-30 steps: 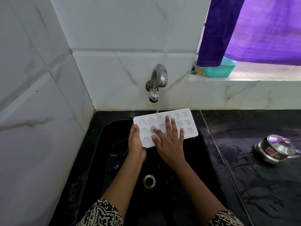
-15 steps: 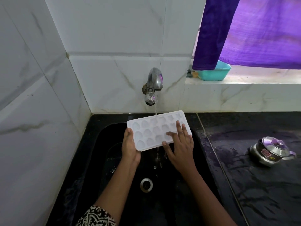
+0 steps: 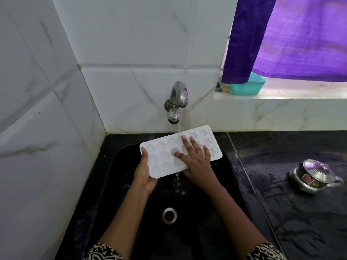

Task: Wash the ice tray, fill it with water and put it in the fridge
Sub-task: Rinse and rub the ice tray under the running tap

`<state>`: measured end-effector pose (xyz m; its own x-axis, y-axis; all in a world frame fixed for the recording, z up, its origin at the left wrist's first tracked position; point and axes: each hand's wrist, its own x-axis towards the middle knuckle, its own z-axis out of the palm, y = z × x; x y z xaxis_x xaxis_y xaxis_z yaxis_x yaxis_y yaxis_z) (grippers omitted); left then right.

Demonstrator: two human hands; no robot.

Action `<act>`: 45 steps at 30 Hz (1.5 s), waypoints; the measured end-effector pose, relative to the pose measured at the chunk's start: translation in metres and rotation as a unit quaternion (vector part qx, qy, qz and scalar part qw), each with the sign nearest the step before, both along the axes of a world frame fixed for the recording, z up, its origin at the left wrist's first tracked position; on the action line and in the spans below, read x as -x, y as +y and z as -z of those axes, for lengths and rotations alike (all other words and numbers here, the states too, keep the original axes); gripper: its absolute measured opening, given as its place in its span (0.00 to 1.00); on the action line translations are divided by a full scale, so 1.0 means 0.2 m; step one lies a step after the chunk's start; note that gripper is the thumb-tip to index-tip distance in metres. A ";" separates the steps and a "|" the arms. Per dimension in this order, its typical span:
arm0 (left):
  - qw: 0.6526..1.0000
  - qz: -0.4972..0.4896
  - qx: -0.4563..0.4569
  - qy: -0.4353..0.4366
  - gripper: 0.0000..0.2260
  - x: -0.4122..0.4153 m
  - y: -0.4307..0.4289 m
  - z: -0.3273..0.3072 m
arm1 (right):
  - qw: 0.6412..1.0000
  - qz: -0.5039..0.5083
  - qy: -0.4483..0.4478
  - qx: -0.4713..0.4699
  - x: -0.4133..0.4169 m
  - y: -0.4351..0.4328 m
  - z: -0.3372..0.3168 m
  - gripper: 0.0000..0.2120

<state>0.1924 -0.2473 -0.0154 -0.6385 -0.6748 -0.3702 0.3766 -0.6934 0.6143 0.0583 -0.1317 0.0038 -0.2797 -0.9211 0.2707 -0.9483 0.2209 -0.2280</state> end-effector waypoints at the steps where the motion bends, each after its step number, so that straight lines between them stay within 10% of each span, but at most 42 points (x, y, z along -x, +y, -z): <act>1: 1.000 0.024 -0.003 0.012 0.32 -0.01 -0.01 0.00 | 1.000 -0.001 -0.005 -0.006 0.00 0.00 0.00 0.21; 13: 0.993 0.085 -0.066 0.058 0.36 0.07 0.02 0.01 | 0.999 0.035 0.019 -0.030 -0.07 -0.03 -0.03 0.35; 17: 0.995 0.070 -0.048 0.054 0.39 0.07 0.00 0.00 | 0.998 0.066 0.011 0.018 -0.03 -0.01 -0.03 0.23; 45: 0.995 0.018 -0.028 0.094 0.38 0.08 0.02 -0.03 | 0.992 0.087 0.027 0.089 -0.04 -0.04 0.05 0.25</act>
